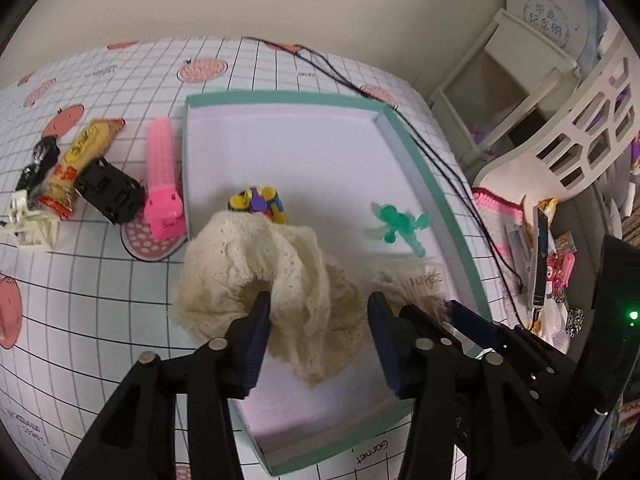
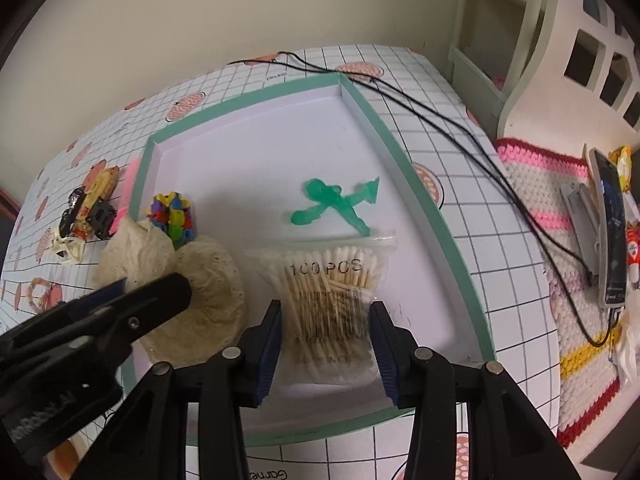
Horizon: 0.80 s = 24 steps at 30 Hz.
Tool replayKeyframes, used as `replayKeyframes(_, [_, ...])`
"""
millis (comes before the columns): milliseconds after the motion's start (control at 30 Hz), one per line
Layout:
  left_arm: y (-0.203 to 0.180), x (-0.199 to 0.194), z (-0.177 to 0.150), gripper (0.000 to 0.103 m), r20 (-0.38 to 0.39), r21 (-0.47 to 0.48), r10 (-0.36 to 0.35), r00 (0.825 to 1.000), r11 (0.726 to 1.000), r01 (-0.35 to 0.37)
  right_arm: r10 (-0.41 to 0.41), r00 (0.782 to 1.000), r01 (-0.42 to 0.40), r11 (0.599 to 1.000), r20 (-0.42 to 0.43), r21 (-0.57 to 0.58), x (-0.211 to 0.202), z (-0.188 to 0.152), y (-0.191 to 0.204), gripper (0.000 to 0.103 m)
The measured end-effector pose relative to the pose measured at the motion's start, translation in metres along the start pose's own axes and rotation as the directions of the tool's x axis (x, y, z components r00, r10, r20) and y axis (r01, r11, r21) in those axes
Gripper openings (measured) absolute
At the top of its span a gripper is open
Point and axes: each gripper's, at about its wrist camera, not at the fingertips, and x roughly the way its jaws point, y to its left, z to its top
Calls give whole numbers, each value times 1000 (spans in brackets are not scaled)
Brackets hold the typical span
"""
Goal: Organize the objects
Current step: 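Lower the lace cloth and swab pack into the tray and open both tools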
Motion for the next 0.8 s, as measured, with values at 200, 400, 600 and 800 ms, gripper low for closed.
replayKeyframes(200, [1,-20,1,54,44,17,-19,999,1000,18,15,999,-15,1000,41,11,-14,3,-1,49])
replayKeyframes(400, [14,-40,5,60,96,-13,-34,995,999,36,32,997,-33,999,69,27,-24,4,0,49])
replayKeyframes(600, [42,-47,5,68,116,-97,14,993,995,-3,53,996,-56,997,73,43,-29,3,4,49])
replayKeyframes(800, [68,-50,2,79,121,-177,62,991,983,-40,68,995,-69,998,71,9,-31,0,19,60])
